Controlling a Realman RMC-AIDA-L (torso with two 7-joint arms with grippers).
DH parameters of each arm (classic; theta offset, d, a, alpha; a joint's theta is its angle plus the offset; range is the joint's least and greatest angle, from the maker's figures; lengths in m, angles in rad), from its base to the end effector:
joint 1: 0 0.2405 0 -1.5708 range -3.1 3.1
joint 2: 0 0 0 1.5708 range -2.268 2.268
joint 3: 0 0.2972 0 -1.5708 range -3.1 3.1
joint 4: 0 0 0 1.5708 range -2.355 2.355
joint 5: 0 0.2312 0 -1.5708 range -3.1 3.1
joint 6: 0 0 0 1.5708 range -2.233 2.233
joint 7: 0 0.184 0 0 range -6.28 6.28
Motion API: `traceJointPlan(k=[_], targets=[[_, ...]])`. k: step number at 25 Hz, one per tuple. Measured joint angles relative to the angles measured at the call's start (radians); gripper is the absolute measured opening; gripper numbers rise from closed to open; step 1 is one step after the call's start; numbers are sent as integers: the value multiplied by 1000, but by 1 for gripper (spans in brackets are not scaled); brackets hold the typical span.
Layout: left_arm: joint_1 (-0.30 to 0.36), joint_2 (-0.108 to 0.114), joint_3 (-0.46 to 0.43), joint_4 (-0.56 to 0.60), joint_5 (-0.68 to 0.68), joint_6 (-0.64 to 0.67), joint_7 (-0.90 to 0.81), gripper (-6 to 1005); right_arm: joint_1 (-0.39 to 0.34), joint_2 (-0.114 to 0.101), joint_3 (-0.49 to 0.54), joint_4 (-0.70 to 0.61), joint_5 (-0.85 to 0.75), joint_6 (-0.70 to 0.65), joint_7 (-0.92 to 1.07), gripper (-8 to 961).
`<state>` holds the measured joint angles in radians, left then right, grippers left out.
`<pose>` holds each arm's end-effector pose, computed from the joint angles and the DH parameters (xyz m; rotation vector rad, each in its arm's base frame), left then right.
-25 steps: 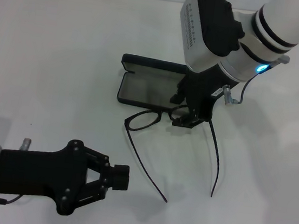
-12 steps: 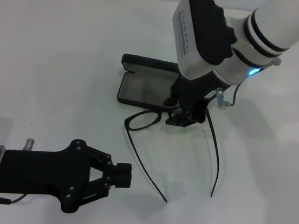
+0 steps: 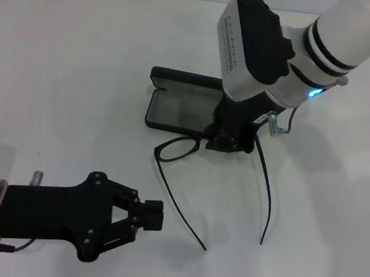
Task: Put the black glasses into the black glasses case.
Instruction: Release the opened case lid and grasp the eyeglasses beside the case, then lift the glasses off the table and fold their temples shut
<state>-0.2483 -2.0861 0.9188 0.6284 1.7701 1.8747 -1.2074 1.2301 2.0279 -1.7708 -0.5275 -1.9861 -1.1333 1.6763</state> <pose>-0.3042 0.2467 -0.0655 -2.8606 -0.5837 -1.0878 0.0929 0.4575 -0.1750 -3.0678 -0.4634 -0.4793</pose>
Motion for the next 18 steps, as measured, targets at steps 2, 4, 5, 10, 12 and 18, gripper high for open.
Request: traceJointPlan(k=[2, 4, 5, 10, 12, 18], targets=[[1, 0, 0, -1, 0, -1, 0, 100, -8, 0, -1, -6, 0, 4, -6, 262], [4, 0, 0, -1, -1, -1, 0, 100, -26, 0, -1, -20, 0, 5, -19, 219], [7, 0, 0, -1, -3, -1, 0, 100, -46, 0, -1, -43, 0, 7, -29, 197], [13, 0, 0, -1, -8, -1, 0, 99, -144, -3, 11, -169, -9, -4, -36, 89], [19, 0, 0, -1, -19, 7, 0, 98, -197, -8, 35, -249, -10, -31, -15, 61], [61, 7, 0, -1, -146, 88, 15, 97, -452, -7, 197, -586, -2, -117, 4, 20]])
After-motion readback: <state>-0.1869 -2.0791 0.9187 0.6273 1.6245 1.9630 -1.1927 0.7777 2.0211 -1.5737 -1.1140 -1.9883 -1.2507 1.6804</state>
